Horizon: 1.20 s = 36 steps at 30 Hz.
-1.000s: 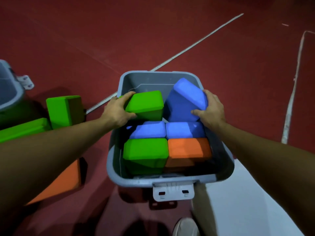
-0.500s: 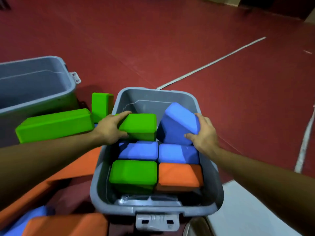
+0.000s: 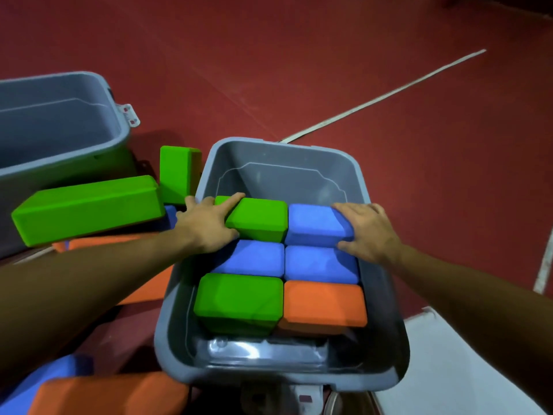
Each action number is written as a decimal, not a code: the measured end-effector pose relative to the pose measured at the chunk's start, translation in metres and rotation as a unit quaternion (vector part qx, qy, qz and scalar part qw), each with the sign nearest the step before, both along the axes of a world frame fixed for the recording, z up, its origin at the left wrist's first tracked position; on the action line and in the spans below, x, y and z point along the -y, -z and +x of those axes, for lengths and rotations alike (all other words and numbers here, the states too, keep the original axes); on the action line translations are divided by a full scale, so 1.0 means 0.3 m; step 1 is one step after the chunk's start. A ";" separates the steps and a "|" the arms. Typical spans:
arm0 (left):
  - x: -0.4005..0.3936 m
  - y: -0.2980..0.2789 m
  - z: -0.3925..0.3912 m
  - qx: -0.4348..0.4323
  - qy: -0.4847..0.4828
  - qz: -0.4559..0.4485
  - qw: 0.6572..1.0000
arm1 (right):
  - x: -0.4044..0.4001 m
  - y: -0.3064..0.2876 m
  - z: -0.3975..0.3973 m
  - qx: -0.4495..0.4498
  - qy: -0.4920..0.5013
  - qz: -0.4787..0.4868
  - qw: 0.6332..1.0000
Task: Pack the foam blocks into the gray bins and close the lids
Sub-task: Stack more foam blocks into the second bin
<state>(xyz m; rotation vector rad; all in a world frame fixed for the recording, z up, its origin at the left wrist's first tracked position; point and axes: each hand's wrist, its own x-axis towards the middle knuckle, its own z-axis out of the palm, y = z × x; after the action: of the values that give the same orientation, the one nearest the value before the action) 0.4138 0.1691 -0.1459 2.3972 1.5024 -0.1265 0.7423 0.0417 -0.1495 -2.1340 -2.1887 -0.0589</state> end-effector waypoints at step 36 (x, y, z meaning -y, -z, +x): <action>0.060 0.041 0.024 -0.133 0.265 0.059 0.953 | -0.001 0.055 -0.100 -0.006 -0.131 -0.043 0.990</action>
<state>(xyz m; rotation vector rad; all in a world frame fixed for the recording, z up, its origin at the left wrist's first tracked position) 0.4212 0.1511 -0.1583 2.9211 0.9355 -0.5094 0.7124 0.0422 -0.1659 -1.8587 -2.4849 0.0669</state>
